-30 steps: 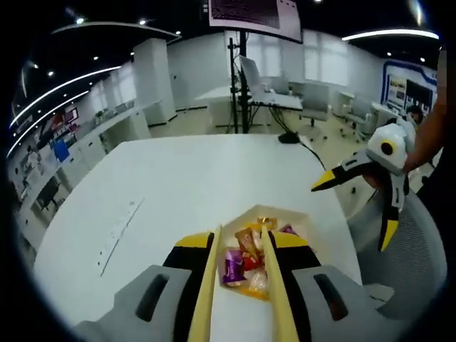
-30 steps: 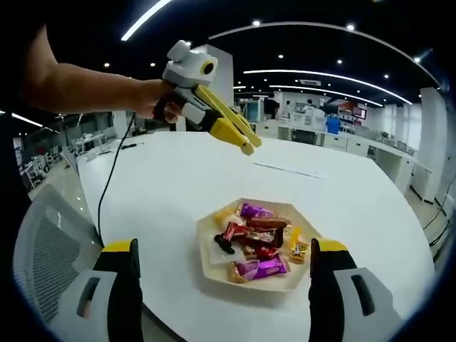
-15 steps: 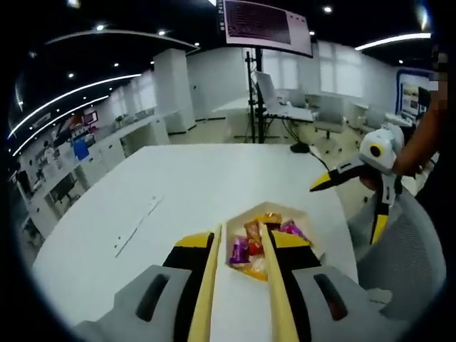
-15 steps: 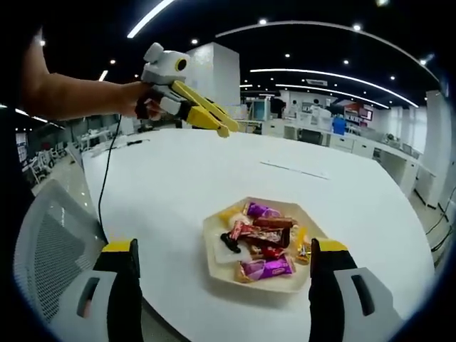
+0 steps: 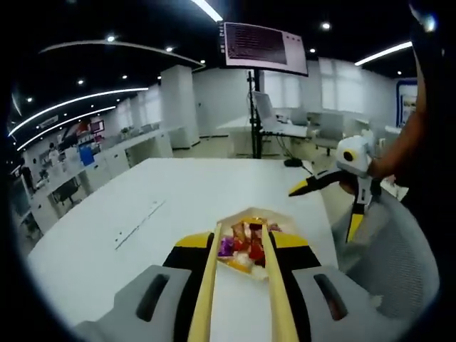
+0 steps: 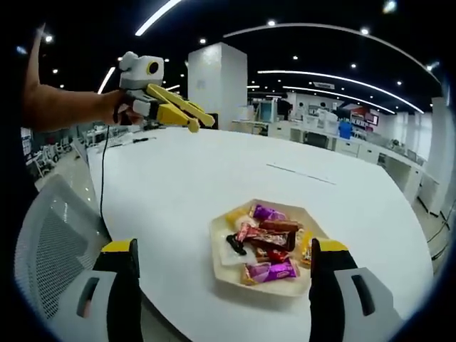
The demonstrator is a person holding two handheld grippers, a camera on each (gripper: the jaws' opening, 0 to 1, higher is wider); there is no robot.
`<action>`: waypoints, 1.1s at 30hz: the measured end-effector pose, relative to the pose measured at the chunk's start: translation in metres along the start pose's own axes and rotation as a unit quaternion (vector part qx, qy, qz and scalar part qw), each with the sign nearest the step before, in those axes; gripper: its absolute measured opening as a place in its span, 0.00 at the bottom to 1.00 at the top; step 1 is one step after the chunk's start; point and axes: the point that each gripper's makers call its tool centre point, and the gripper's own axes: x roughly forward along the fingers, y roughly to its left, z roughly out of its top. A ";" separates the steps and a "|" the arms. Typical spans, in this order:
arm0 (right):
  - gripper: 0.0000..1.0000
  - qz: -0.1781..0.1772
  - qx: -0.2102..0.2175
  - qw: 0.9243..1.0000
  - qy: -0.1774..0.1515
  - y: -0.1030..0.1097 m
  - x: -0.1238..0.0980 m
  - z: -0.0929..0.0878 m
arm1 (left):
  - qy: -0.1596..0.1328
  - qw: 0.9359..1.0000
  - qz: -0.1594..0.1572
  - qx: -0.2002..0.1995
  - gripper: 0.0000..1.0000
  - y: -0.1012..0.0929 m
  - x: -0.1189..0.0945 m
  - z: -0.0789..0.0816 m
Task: Place the target food into the container with the food tongs after gripping and lifting it, then release it inside without dropping or visibly crushing the food.
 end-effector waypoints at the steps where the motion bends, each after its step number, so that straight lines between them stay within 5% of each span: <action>1: 0.99 0.000 -0.001 1.000 0.000 0.000 0.000 0.000 | -0.002 1.000 0.003 0.001 0.27 -0.002 -0.002 -0.001; 16: 0.99 0.025 -0.013 1.000 0.008 0.012 0.003 -0.001 | -0.039 0.998 0.013 -0.040 0.27 -0.035 -0.020 -0.022; 20: 0.99 0.032 -0.046 0.998 -0.004 0.015 0.002 0.006 | -0.038 0.998 0.014 -0.048 0.27 -0.043 -0.022 -0.029; 24: 0.96 0.079 -0.055 0.995 0.039 0.030 0.004 -0.010 | -0.030 0.999 0.010 -0.044 0.27 -0.049 -0.028 -0.034; 27: 0.95 0.091 -0.068 0.993 0.030 0.035 0.003 -0.002 | -0.029 0.999 0.002 -0.044 0.27 -0.053 -0.032 -0.034; 33: 0.90 0.133 -0.082 0.988 -0.004 0.049 0.006 0.046 | -0.045 0.998 -0.018 -0.048 0.27 -0.061 -0.036 -0.028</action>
